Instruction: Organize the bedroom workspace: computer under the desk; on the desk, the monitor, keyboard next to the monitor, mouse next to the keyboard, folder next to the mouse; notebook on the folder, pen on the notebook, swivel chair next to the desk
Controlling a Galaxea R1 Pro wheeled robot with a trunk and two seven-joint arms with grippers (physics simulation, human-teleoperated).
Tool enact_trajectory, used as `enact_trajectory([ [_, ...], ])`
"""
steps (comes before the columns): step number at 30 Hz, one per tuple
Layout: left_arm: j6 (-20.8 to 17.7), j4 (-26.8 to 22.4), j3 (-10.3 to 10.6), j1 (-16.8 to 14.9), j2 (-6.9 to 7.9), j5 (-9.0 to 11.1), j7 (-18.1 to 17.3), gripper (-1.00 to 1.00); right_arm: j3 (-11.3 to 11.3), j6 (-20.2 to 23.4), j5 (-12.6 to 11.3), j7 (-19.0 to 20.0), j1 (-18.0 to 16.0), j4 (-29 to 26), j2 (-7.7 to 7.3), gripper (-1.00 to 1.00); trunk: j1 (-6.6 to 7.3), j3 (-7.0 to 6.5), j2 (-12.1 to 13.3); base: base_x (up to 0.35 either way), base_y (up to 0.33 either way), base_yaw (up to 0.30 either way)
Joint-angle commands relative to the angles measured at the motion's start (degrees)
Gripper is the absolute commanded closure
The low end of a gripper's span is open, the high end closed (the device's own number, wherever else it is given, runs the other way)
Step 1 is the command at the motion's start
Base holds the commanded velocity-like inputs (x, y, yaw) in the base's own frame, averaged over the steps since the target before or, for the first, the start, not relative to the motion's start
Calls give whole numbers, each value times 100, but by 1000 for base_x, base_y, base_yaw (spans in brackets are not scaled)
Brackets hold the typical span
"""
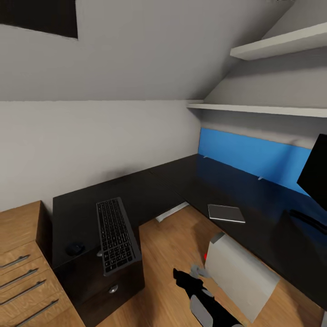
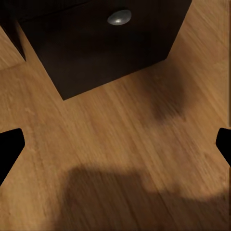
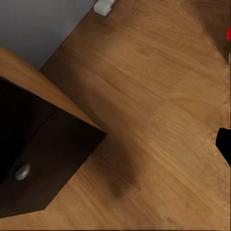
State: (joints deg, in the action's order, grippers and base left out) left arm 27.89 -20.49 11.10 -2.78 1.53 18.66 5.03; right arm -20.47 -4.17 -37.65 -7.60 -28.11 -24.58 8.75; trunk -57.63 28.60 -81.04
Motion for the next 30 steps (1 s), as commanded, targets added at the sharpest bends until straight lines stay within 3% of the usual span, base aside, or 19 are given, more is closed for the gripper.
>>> enact_trajectory([
  [1,16,0,49,-3,-1,10,52,-100,-44,-301,259,-80,-4,333,38,-100,23,-13,38,0,0,0],
  [3,15,1,49,-3,-5,12,56,-100,-40,-724,546,-113,-3,848,74,-100,67,-49,119,0,0,0],
  [6,15,1,47,-3,-4,17,58,-100,-43,-1246,757,-122,1,1563,109,-100,133,-103,239,0,0,0],
  [12,-56,1,36,-3,-3,23,67,-100,-28,-1538,872,-98,42,2032,85,-100,265,-211,480,0,0,0],
  [13,-261,1,34,-3,-5,24,74,-100,-28,-1589,890,-89,60,2179,72,-100,287,-228,520,0,0,0],
  [17,-460,1,33,-3,-4,30,76,-100,-33,-1690,889,-91,66,2305,73,-100,331,-264,600,0,0,0],
  [19,-546,1,33,-3,-3,32,77,-100,-39,-1947,889,-90,78,2367,82,-100,331,-264,600,0,0,0],
  [25,-557,1,17,-3,-3,31,71,-100,-43,-2155,899,-93,112,2379,89,-100,331,-264,600,0,-4,21],
  [30,-557,1,23,-3,-3,26,69,-100,-43,-2174,902,-93,113,2379,92,-100,331,-264,600,-56,-218,233],
])
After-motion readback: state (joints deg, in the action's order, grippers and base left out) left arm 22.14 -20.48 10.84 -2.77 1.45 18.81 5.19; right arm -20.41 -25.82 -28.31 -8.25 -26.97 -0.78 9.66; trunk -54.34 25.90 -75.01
